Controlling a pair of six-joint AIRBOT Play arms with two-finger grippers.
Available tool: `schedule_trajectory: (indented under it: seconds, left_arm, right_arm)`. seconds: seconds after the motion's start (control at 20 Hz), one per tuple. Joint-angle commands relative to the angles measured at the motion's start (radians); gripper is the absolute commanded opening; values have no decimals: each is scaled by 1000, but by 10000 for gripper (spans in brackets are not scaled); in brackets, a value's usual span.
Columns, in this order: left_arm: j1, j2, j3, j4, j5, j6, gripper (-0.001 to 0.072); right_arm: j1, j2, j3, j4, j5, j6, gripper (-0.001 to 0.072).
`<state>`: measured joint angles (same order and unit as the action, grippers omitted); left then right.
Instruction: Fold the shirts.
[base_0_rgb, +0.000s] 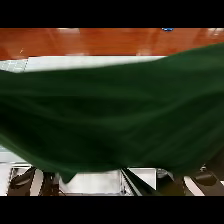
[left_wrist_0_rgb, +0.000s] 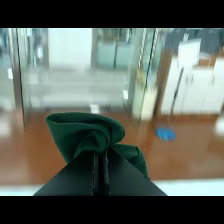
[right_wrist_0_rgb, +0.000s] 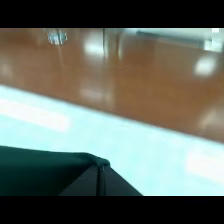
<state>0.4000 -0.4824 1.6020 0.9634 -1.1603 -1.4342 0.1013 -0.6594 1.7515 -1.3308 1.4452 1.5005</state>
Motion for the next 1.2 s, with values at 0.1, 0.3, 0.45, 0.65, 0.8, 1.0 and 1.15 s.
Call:
schedule_trajectory:
  seconds: [0.1,0.3,0.45,0.65,0.8,1.0,1.15]
  left_arm:
    - [-21,-130,-379,-137,40,65,22]
    - [-225,-431,-511,-117,281,174,22]
    - [-344,-702,-424,-101,454,173,21]
    - [-381,-1044,-180,-102,413,90,22]
    - [-383,-1191,-50,-103,312,56,22]
    - [-380,-1239,-30,-100,210,50,485]
    - [-302,-1234,30,-26,-40,32,505]
  right_arm:
    - [0,-163,-182,-22,-56,-15,18]
    - [-1,-448,-188,-8,-209,-20,18]
    - [-5,-665,-179,-15,-303,2,18]
    - [-67,-868,-156,-11,-400,106,18]
    - [-129,-965,-156,53,-406,122,19]
    - [-170,-1048,-156,204,-418,115,95]
    - [-222,-1043,-136,223,-351,106,413]
